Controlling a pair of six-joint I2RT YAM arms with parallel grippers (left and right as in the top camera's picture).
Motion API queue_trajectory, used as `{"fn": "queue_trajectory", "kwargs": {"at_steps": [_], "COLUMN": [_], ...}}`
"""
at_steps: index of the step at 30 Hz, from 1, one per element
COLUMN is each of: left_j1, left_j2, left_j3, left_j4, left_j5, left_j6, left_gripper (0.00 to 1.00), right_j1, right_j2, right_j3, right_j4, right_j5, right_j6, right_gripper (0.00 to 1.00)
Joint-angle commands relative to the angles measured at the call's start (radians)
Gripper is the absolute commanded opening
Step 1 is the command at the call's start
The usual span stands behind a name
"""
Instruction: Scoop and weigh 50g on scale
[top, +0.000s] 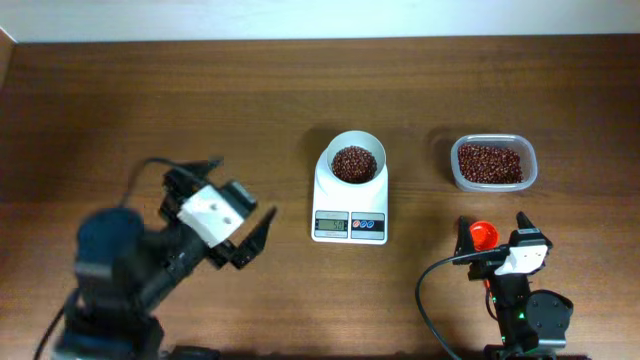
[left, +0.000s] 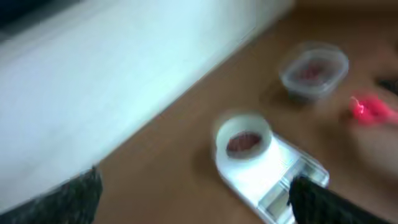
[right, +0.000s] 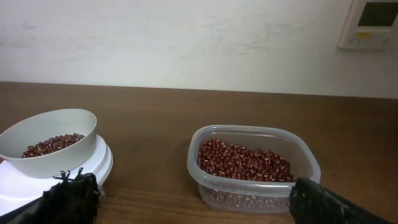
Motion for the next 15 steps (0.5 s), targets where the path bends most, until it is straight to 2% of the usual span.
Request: {"fn": "queue_trajectory", "kwargs": {"at_steps": [1, 3, 8, 11, 15], "left_j1": [0.000, 0.000, 0.002, 0.048, 0.061], "left_j2": [-0.169, -0.276, -0.441, -0.539, -0.652], "left_j3": [-0.286, -0.432, -0.647, -0.769, -0.844], "left_j4": [0.187, 0.311, 0.440, 0.525, 0.530], "left_j5": [-0.140, -0.218, -0.338, -0.318, -0.311], "left_j6": [-0.381, -0.476, -0.489, -0.489, -0.489], "left_gripper": [0.99, 0.99, 0.99, 0.99, 0.99], "right_j1": [0.007, 0.007, 0.007, 0.007, 0.007], "right_j2": [-0.011, -0.011, -0.011, -0.011, -0.011], "right_j3": [-0.007, -0.007, -0.007, -0.007, -0.007], "right_j4": [-0.004, -0.004, -0.004, -0.004, -0.004], "right_j5": [-0.003, -0.003, -0.003, -0.003, -0.003], "right_j6": [-0.006, -0.006, -0.006, -0.006, -0.006], "right_gripper": [0.99, 0.99, 0.99, 0.99, 0.99]}}
